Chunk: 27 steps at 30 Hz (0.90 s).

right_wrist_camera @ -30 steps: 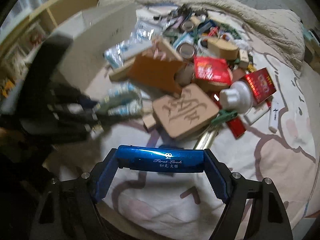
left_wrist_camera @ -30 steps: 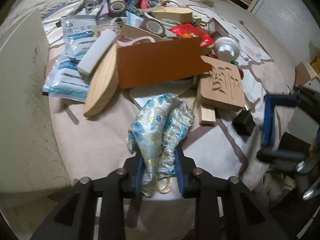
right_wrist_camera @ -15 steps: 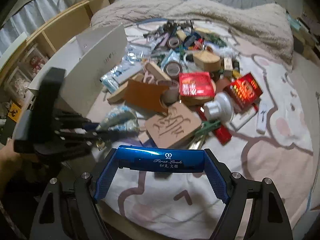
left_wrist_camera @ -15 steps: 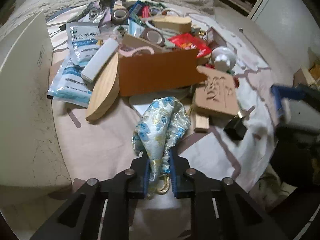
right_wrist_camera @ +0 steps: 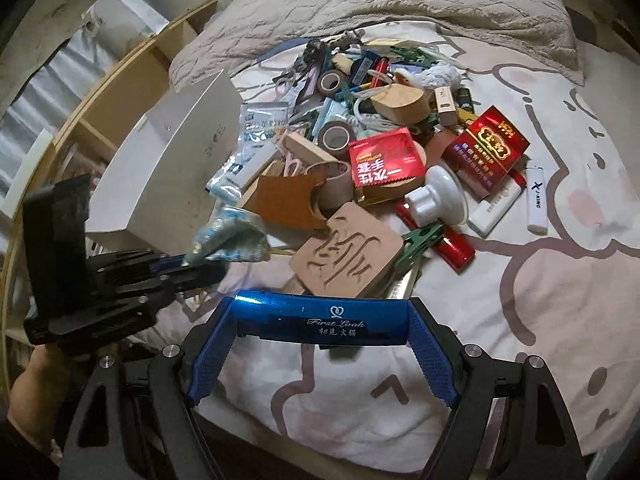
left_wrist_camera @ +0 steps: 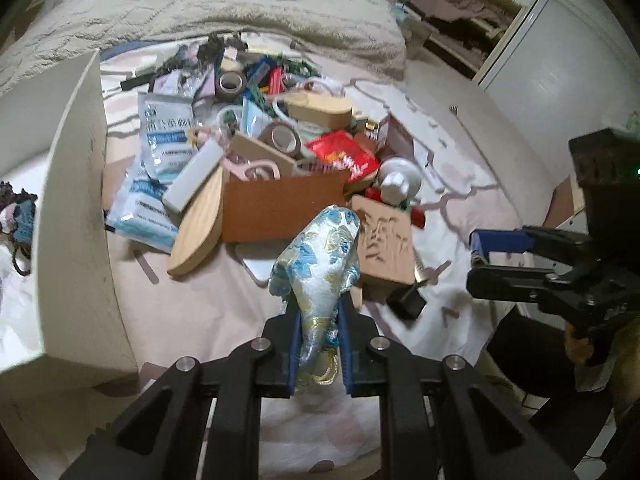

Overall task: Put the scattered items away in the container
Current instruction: 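Carry the floral pouch and blue case with both tools over the white box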

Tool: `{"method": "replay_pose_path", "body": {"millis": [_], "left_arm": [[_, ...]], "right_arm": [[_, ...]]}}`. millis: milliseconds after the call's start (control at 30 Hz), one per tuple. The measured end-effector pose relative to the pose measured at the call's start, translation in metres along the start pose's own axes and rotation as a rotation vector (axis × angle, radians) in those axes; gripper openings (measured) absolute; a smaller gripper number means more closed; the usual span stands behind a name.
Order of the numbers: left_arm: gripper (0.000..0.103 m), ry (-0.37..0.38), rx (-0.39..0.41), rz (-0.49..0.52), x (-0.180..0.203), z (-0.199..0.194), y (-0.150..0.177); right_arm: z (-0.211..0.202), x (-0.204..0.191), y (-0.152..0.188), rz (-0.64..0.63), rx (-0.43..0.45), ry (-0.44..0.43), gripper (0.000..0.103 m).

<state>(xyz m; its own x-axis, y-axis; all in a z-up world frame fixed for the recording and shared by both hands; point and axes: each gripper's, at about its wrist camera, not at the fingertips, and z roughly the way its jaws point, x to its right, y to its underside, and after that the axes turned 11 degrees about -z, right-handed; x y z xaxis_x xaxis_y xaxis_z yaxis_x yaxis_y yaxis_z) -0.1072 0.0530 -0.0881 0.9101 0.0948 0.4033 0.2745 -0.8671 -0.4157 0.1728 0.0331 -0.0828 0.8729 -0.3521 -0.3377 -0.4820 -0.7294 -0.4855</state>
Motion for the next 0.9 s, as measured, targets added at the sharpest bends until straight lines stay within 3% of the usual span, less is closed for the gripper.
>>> {"method": "replay_pose_path", "body": {"millis": [533, 900], "left_arm": [[0.016, 0.092, 0.200, -0.029, 0.003, -0.071, -0.025], [0.016, 0.063, 0.263, 0.010, 0.013, -0.082, -0.031]], "right_arm": [[-0.037, -0.004, -0.006, 0.037, 0.101, 0.001, 0.083], [-0.040, -0.011, -0.020, 0.039, 0.142, 0.013, 0.083]]}}
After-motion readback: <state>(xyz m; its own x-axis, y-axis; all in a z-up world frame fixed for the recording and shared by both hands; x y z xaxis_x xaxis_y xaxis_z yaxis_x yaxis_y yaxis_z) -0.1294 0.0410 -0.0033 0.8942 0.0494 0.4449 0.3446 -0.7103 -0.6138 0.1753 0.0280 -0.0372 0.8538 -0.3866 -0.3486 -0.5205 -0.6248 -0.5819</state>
